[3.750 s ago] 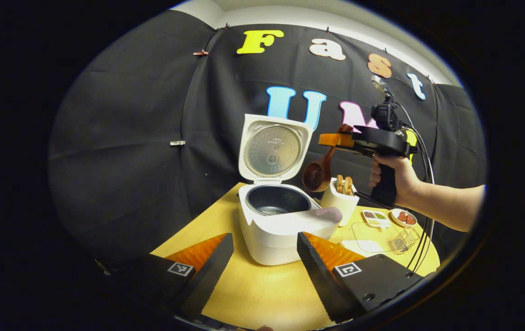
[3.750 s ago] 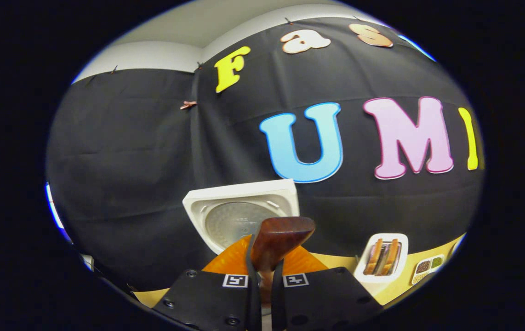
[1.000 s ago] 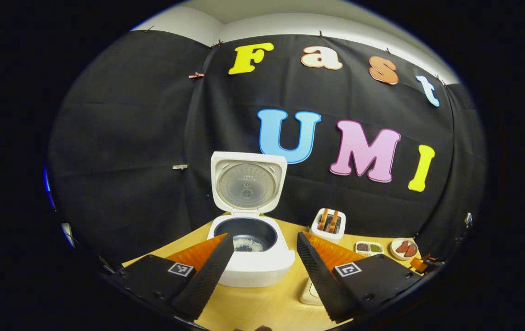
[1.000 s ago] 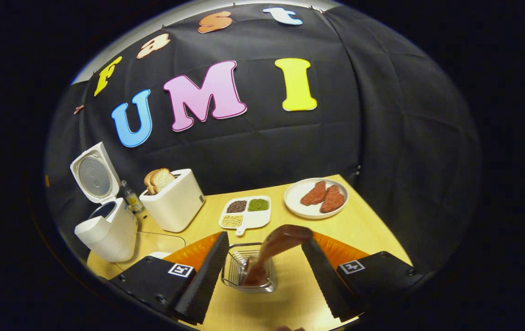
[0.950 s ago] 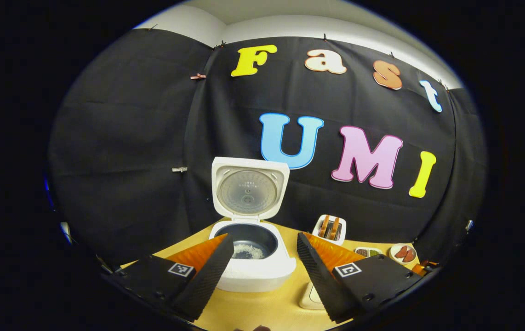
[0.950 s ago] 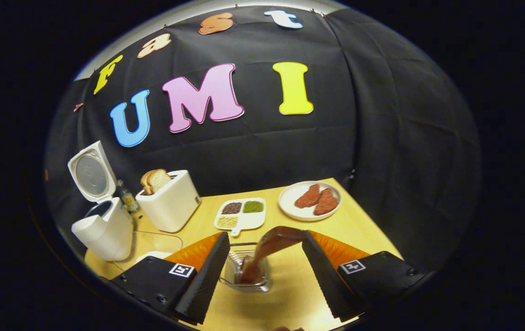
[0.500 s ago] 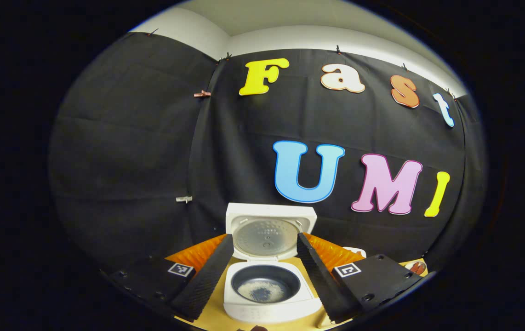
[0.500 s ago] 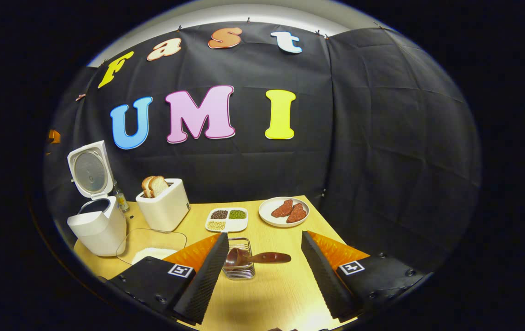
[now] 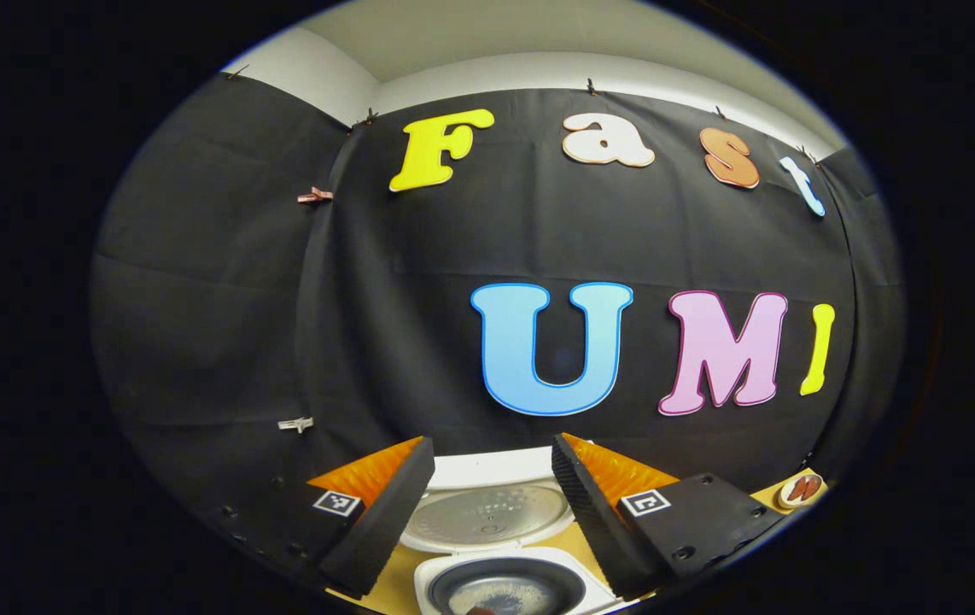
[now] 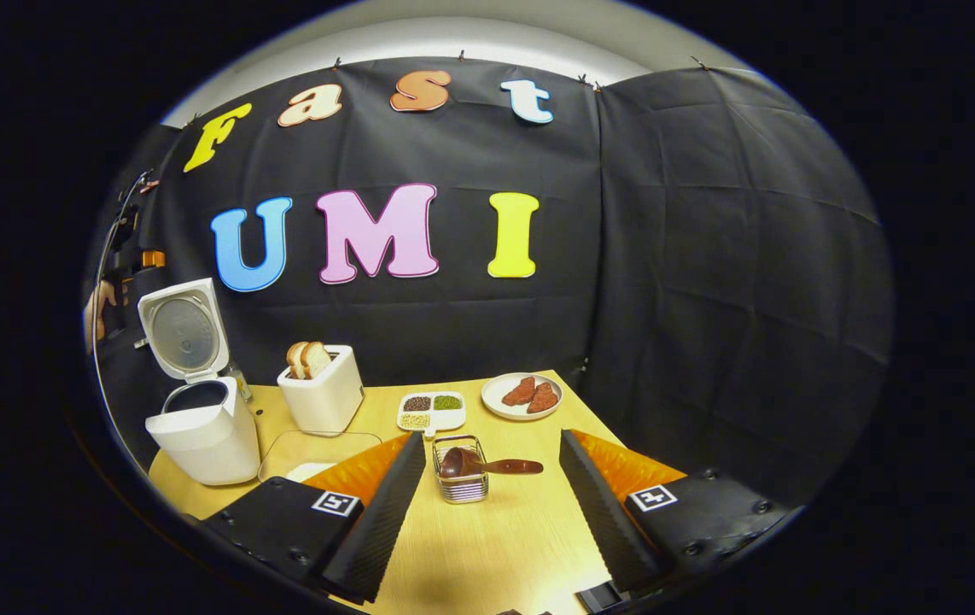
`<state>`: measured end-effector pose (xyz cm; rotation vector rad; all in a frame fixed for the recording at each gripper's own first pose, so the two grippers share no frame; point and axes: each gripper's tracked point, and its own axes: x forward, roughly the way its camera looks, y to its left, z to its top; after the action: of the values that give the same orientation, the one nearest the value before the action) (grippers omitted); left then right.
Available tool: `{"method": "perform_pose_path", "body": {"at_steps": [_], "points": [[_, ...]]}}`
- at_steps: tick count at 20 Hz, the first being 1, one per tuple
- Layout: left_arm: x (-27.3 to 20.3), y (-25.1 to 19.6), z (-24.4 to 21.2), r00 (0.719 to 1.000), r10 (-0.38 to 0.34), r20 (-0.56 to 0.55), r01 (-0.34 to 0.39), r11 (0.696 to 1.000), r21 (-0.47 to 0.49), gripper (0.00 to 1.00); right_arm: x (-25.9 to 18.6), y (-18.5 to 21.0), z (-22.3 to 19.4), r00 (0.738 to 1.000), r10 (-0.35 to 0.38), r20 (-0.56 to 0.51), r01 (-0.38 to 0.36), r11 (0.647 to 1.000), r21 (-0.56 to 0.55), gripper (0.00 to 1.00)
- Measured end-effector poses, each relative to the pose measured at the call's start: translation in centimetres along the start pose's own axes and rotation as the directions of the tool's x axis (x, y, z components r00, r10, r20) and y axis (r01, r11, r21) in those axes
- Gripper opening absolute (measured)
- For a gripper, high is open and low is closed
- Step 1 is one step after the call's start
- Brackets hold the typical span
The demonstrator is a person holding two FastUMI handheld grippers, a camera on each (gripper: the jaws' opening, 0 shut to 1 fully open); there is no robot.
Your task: Close the left gripper, press the button to open the rice cooker; take a wooden spoon from the chopstick holder with the right hand, scoop a spoonful of rice and pour it into the rice cooker, then put the wooden spoon back into the chopstick holder.
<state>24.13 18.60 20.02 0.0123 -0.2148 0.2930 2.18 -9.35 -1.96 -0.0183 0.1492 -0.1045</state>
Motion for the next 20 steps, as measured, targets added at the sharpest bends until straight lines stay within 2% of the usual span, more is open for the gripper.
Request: {"method": "perform_pose_path", "body": {"at_steps": [2, 5, 8, 10, 11, 14, 15, 20], "points": [[2.5, 0.4, 0.0, 1.000, -0.006, 0.008, 0.006, 1.000, -0.016, 0.95, -1.0, 0.8, 0.2, 1.000, -0.008, -0.005, 0.008, 1.000, -0.004, 0.99], [5.8, 1.3, -0.9, 1.000, -0.003, -0.010, 0.004, 1.000, 0.019, 0.94, -2.3, 2.1, 0.2, 1.000, -0.009, -0.012, 0.009, 1.000, -0.019, 0.98], [7.7, 0.7, -3.6, 0.996, -0.040, -0.084, 0.040, 0.999, -0.002, 0.94, -3.3, 3.1, -0.2, 1.000, -0.009, -0.019, 0.009, 1.000, -0.030, 0.99], [8.2, 1.2, -5.9, 0.987, -0.008, -0.163, 0.009, 1.000, 0.007, 0.95, -3.9, 3.4, -0.4, 1.000, -0.009, -0.019, 0.008, 1.000, -0.025, 0.98], [8.0, 1.3, -6.1, 0.984, 0.007, -0.179, -0.001, 0.999, 0.035, 0.99, -4.0, 3.5, -0.5, 1.000, -0.008, -0.019, 0.007, 1.000, -0.022, 0.99], [7.6, 0.5, -6.2, 0.977, 0.031, -0.209, -0.012, 0.996, 0.092, 0.96, -4.1, 3.8, -1.1, 0.999, 0.011, -0.035, -0.011, 1.000, -0.012, 0.99], [7.3, 0.3, -6.2, 0.975, 0.039, -0.220, -0.017, 0.995, 0.098, 0.99, -4.0, 3.9, -1.1, 0.999, 0.019, -0.037, -0.019, 1.000, -0.006, 0.99], [4.4, -0.5, -6.7, 0.956, 0.060, -0.287, -0.037, 0.996, 0.084, 0.99, -3.7, 3.6, -0.3, 0.998, 0.059, -0.002, -0.059, 0.998, 0.028, 0.99]]}}
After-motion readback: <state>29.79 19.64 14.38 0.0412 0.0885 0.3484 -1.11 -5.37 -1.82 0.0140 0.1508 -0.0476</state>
